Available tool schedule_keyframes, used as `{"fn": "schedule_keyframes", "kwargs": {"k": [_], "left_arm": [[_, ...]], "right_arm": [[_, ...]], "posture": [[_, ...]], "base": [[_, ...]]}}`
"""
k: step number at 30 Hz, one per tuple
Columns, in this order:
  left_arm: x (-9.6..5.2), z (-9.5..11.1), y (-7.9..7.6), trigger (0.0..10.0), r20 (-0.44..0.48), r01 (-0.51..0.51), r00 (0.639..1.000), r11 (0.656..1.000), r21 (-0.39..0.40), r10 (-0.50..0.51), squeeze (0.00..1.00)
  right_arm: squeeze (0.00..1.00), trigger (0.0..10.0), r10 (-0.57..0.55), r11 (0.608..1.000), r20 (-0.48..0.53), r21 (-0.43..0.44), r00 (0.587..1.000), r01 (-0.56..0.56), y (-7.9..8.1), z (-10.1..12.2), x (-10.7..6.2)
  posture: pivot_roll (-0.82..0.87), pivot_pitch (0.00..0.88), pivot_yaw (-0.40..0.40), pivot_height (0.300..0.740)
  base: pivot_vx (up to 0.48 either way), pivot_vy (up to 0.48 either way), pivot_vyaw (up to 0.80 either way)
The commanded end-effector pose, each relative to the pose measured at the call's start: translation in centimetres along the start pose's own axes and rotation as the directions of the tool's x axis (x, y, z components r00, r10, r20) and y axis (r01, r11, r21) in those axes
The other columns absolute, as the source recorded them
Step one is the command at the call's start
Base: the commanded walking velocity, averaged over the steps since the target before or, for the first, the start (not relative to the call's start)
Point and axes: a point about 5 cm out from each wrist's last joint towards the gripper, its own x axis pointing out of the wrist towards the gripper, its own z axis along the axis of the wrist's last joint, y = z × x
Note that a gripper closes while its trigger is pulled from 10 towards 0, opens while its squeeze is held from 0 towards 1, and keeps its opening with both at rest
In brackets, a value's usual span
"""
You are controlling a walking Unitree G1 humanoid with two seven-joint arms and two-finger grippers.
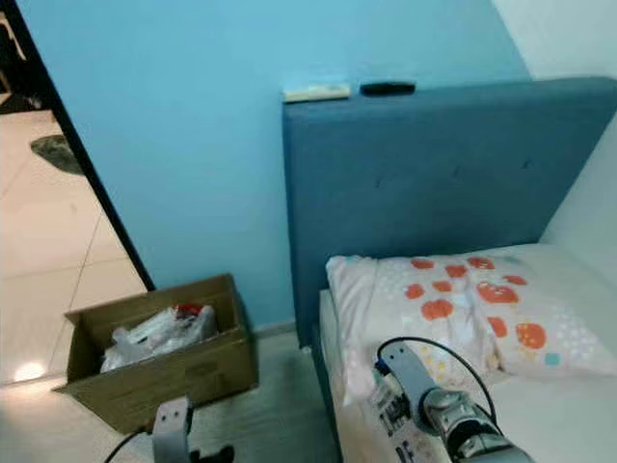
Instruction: Clean up the room
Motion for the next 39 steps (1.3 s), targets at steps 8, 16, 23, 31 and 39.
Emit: {"fn": "schedule_keyframes", "kwargs": {"k": [8,16,23,31,39], "left_arm": [[-1.2,-1.2,2.6,10.0,-0.02,-0.018,1.0,0.999,0.047,0.019,0.0],[-1.3,-0.6,3.2,10.0,0.01,-0.021,1.0,0.999,0.047,0.021,0.0],[-1.4,-0.4,3.4,10.0,0.017,-0.022,1.0,0.999,0.048,0.021,0.0],[-1.2,-0.1,3.2,10.0,0.02,-0.024,1.0,0.999,0.047,0.024,0.0],[-0.7,0.6,2.3,10.0,0.027,-0.01,1.0,0.999,0.049,0.009,0.0]], "right_arm": [[0.0,10.0,-0.145,0.989,0.003,0.026,0.989,0.145,-1.9,-1.2,-0.6],[0.04,10.0,-0.222,0.975,0.006,0.014,0.975,0.222,-3.1,-1.5,-1.0],[1.0,10.0,-0.272,0.962,0.019,0.026,0.962,0.272,-4.0,-1.3,-1.4],[1.0,10.0,-0.325,0.946,0.03,0.0,0.945,0.325,-5.1,-0.6,-1.8],[1.0,10.0,-0.364,0.931,-0.006,-0.013,0.931,0.364,-6.2,-0.8,-2.2]], "posture": [[-0.05,0.2,0.003,0.72],[-0.03,0.232,0.015,0.72],[-0.03,0.221,0.016,0.72],[-0.05,0.183,0.011,0.72],[-0.06,0.142,0.008,0.72]], "base": [[0.0,0.0,0.0],[0.0,0.0,0.0],[0.0,0.0,0.0],[0.0,0.0,0.0],[0.0,0.0,0.0]]}}
